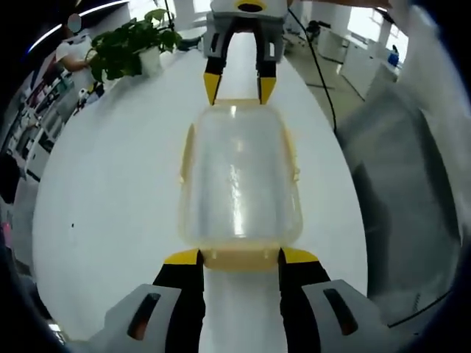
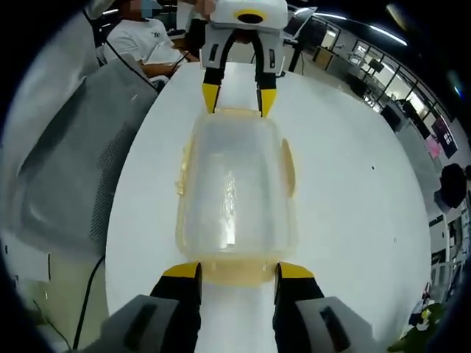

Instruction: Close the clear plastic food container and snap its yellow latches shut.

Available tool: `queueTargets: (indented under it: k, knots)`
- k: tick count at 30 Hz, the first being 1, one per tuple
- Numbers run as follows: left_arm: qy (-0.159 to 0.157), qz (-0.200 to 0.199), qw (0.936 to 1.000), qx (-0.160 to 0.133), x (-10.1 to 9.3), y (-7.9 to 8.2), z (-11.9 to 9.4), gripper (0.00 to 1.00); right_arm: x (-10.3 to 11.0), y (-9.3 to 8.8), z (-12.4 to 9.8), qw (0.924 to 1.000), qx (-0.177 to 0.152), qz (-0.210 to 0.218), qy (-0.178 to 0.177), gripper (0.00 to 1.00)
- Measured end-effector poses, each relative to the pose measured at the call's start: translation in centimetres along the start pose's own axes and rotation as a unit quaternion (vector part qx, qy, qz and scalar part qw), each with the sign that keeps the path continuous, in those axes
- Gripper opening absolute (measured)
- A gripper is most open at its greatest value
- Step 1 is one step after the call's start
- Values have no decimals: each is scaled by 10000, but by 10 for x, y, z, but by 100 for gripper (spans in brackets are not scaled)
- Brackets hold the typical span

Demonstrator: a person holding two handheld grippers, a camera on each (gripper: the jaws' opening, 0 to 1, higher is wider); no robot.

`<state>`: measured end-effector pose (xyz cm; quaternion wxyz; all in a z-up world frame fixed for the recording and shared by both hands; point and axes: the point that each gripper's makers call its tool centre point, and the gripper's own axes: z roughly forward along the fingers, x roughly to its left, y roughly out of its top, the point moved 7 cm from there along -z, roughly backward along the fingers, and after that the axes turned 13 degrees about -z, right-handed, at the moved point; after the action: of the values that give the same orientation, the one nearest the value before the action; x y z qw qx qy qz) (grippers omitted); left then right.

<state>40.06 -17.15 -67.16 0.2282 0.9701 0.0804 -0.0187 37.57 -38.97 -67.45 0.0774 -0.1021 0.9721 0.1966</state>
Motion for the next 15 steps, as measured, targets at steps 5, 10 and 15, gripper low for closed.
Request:
queueTargets:
  k: [5,10,15]
  knots:
    - [-3,-11,10000,31,0,0,2,37,-1,-3,-1,10000,-20,23,6,36]
    - [-8,24,9999,112,-2,-2,5,37,0,-1,0,10000,-29,7,44,36]
    - [17,52,9999,151,-2,-3,7,37,2,0,1,9999,-35,70,90,36]
